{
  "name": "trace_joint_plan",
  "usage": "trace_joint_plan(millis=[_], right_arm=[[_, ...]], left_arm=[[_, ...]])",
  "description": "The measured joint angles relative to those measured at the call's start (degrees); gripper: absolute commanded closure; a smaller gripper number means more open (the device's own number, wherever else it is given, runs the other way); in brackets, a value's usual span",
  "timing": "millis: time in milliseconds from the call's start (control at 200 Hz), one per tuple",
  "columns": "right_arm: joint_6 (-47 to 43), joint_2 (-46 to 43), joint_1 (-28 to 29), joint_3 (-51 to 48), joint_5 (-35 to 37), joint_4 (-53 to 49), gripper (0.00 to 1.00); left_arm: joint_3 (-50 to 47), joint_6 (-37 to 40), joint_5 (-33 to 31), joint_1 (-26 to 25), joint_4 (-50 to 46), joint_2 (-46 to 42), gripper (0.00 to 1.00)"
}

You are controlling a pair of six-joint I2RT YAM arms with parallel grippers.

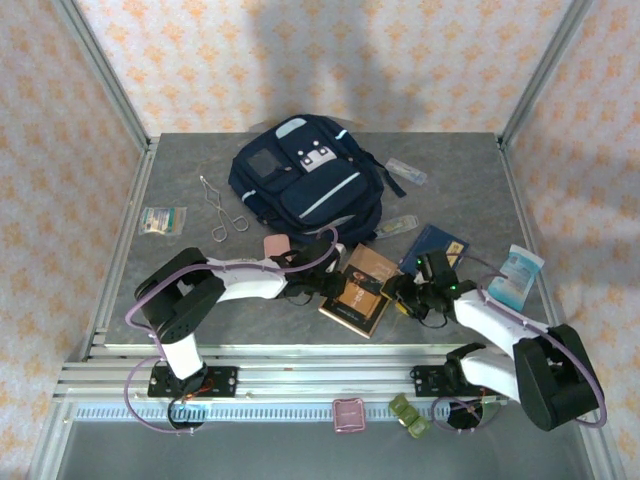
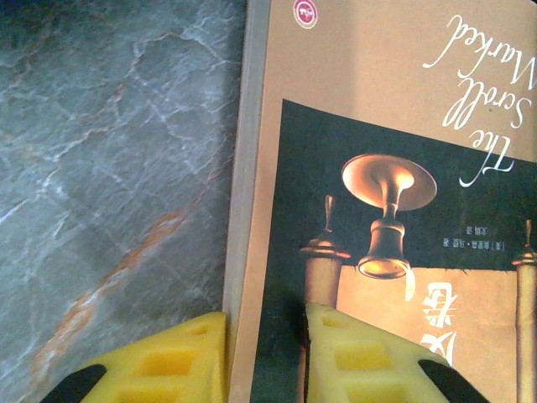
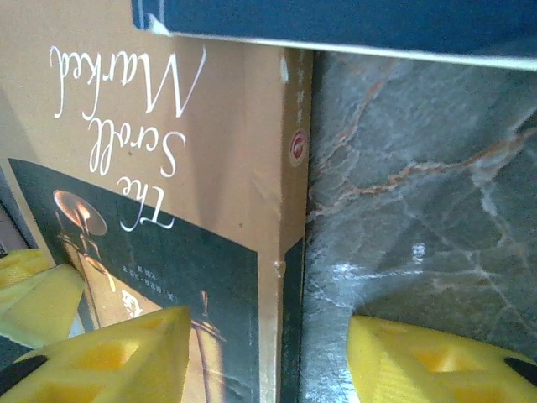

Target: Pack books, pencil case, and school supplies into a backpack

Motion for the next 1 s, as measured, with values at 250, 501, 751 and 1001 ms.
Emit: trace_joint_plan(millis=[250, 501, 751, 1001], right_arm=[[0.94, -2.14, -0.44, -3.76, -2.80, 7.21, 0.49], [2.05, -6.08, 2.25, -8.85, -10.64, 22.91, 0.52], [-0.81, -5.27, 2.23, -6.36, -8.98, 18.58, 1.00], [-6.25, -10.51, 3.02, 6.27, -10.29, 4.26, 1.00]], left_arm=[[0.00, 0.02, 1.22, -0.02, 2.03, 0.70, 0.80], [-0.11, 0.00, 1.20, -0.02, 2.32, 0.70, 0.81], [-0.17, -0.22, 1.05, -0.02, 2.62, 0.44, 0.70], [-0.11, -0.17, 0.42, 0.09, -2.58, -8.52, 0.43]])
